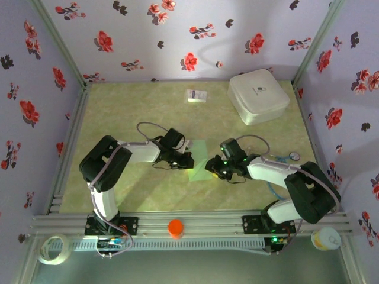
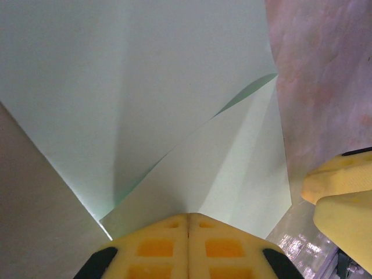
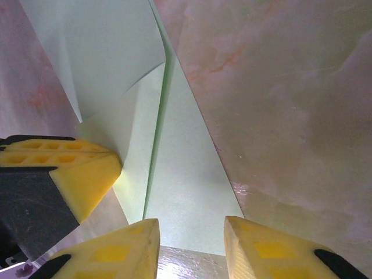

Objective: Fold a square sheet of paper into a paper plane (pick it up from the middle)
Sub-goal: Fold the triangle a second time at the center of the table, then turn over the paper at the center of the table.

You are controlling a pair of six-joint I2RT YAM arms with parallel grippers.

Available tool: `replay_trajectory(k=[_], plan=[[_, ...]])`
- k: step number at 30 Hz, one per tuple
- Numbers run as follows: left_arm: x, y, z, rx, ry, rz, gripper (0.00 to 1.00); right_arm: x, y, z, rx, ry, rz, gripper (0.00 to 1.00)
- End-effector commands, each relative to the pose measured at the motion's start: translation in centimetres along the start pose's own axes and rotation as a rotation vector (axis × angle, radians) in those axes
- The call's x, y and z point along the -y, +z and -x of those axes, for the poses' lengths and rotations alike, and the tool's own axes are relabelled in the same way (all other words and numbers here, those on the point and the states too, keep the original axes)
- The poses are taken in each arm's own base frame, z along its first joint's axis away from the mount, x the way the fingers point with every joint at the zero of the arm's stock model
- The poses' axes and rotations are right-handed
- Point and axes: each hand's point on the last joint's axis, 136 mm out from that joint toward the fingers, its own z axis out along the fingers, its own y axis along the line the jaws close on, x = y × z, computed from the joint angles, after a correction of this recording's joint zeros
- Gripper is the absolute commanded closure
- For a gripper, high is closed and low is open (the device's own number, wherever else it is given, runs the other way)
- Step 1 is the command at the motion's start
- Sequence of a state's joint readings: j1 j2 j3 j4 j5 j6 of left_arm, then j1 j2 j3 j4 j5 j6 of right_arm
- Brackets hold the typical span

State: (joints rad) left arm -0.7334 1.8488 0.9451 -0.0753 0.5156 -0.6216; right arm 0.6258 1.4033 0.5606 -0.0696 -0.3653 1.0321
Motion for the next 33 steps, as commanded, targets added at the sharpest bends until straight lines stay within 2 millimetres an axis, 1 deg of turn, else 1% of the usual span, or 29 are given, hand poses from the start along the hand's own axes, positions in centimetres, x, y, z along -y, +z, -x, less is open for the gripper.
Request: replay_trajectory(k=[1,9,13,16,19,29,33], plan=[[-2.1,0.7,-1.3,-0.036,-0.03,0.053,0.94,0.4,0.3,-0.1,-0.01,0.01,-0.037,0.63],[-1.9,0.7,-1.2,-0.037,-0.029,0.047,0.94,-0.1,1.1,-0.3,-0.024,0.001,-0.024,0.62],[-1.9,0.7,-1.2,-0.039,-0.03,0.047,0.94,-1.3,1.5,0.0,-0.026,-0.009,0.02,0.62],[-1.8,0.7,-1.2,-0.04,-0.028,0.046,0.94,-2.4,1.5,0.6,-0.011,-0.023,0.05,0.62],[-1.8,0.7,-1.2,-0.043,-0.027,0.048,0.94,-3.1,1.5,1.3,0.003,-0.039,0.054,0.61],[-1.7,0.7,-1.4,-0.048,-0.03,0.039,0.95,-3.5,1.9,4.1,0.014,-0.031,0.067,0.6],[-1.5,0.6,-1.2,-0.044,-0.029,0.035,0.95,-3.3,2.1,4.7,0.016,-0.018,0.076,0.61]])
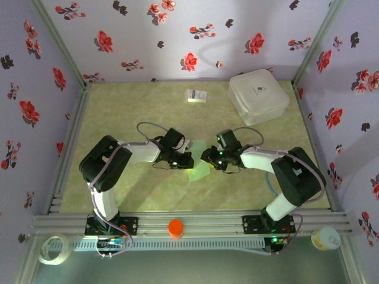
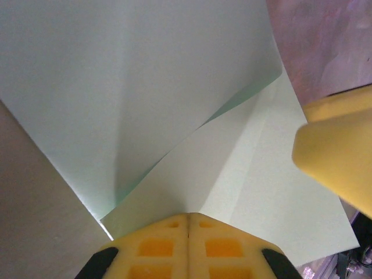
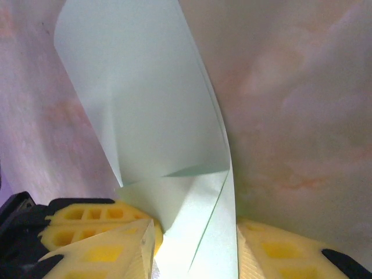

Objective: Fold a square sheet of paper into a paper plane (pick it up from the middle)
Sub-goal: Turn over the paper at the center of the table.

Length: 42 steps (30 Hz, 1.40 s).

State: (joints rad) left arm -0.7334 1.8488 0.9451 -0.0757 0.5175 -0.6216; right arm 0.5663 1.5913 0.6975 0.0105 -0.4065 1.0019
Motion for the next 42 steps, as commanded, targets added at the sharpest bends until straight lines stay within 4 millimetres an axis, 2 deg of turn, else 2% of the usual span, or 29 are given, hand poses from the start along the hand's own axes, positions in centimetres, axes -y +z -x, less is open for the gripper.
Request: replay_trajectory(k=[1,13,21,31,36,42], plan=[[-1.5,0.6,-1.1,-0.042,-0.029,0.036,0.95,-0.7,0.2,0.7,0.0,-0.017,0.032,0.61],[-1.1,0.4,-0.9,-0.037,-0.026,0.027,0.94,0.5,0.6,1.3,0.015,0.022,0.07,0.75],[-1.0,0.3,-0.8,-0.035,-0.024,0.025,0.95,0.2,0.9,1.1,0.0,0.016,0.115,0.82],[-0.3,0.0,-0.4,-0.025,-0.019,0.01,0.94,0.2,1.1,1.2,-0.003,0.016,0.125,0.85],[0.5,-0.8,0.1,0.0,-0.006,-0.008,0.93,0.0,0.9,1.3,0.003,0.007,0.13,0.93],[2.4,-3.0,1.2,0.069,0.03,-0.032,0.89,-1.0,-0.3,1.7,0.041,-0.024,0.156,0.98]])
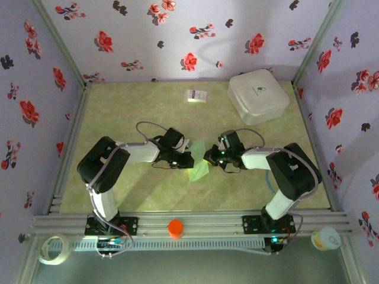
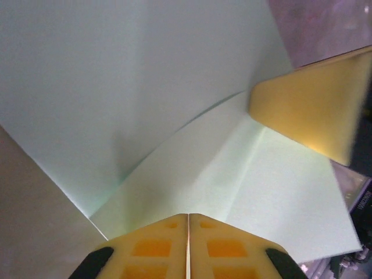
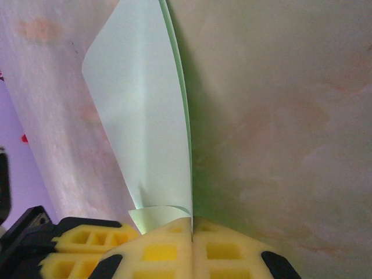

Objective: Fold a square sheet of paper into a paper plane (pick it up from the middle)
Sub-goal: Turn over the paper at the center of the table.

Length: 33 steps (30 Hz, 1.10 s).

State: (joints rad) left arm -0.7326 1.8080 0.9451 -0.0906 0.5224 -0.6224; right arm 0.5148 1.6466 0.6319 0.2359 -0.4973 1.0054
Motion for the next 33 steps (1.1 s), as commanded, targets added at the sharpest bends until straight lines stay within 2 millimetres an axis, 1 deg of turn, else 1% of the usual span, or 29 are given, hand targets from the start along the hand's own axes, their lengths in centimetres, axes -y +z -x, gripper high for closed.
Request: replay_trajectory(k=[1,4,5,9,13,15,18,20,22,24,30,33], plan=[[1.7,-2.5,1.1,0.071,0.028,-0.013,0.88,-1.2,-1.3,0.6,0.047,-0.039,0.031,0.98],[2.2,-4.5,1.5,0.143,0.056,0.006,0.85,-1.6,-2.5,0.9,0.082,-0.09,0.001,0.99],[2.1,-5.0,1.6,0.163,0.061,0.021,0.85,-1.7,-3.0,0.9,0.094,-0.109,-0.012,0.99],[2.1,-7.4,2.0,0.246,0.098,0.071,0.87,-2.2,-5.2,0.8,0.155,-0.21,-0.071,0.99],[2.1,-9.8,2.7,0.327,0.129,0.127,0.87,-2.7,-7.4,0.6,0.203,-0.298,-0.12,1.0],[2.1,-10.9,3.0,0.372,0.141,0.142,0.84,-3.1,-8.4,0.4,0.224,-0.333,-0.133,0.99],[2.3,-12.1,3.1,0.422,0.165,0.15,0.82,-3.7,-9.5,0.2,0.247,-0.386,-0.143,1.0],[2.1,-12.8,2.9,0.447,0.169,0.162,0.78,-4.0,-10.3,0.1,0.257,-0.407,-0.164,1.0],[1.7,-13.4,2.6,0.473,0.172,0.178,0.72,-4.4,-10.8,0.0,0.26,-0.43,-0.184,1.0],[1.2,-14.0,2.4,0.497,0.174,0.191,0.69,-4.7,-11.3,-0.2,0.259,-0.463,-0.214,1.0],[0.0,-15.5,1.8,0.558,0.191,0.222,0.57,-4.7,-12.3,0.0,0.281,-0.526,-0.337,0.99],[-1.8,-16.4,1.8,0.605,0.164,0.307,0.5,-4.6,-12.9,0.5,0.31,-0.552,-0.409,1.0]])
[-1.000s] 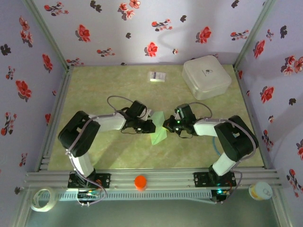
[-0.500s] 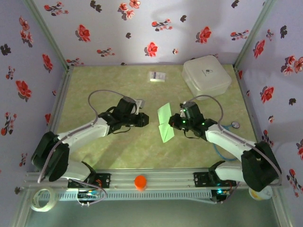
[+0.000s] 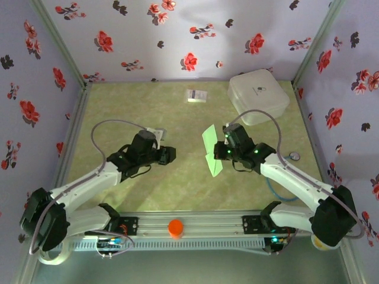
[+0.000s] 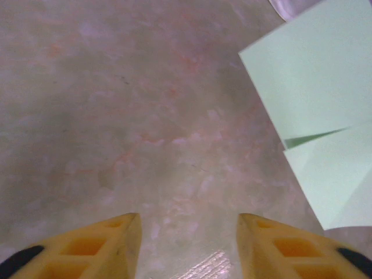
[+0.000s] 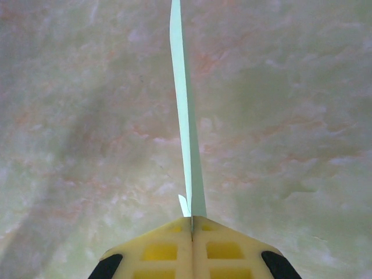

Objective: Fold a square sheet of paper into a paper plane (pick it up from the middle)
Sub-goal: Turn over the paper at the center of the table.

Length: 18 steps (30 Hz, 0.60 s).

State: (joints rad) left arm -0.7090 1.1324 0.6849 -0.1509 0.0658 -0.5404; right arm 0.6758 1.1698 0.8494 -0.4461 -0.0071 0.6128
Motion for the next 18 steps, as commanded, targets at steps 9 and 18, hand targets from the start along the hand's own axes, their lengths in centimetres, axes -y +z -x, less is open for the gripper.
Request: replay_trajectory(k=[9,18], plan=[[-5.7,-2.1,0.3,0.133,-0.049,0.229,0.02,1.9,-1.3,1.4,0.028,-0.273,-0.374,1.0],[-7.7,-4.2,-0.2,0.227,-0.146,0.265,0.0,1.9,-1.5,3.0,0.115,-0.449,-0.676,1.0]])
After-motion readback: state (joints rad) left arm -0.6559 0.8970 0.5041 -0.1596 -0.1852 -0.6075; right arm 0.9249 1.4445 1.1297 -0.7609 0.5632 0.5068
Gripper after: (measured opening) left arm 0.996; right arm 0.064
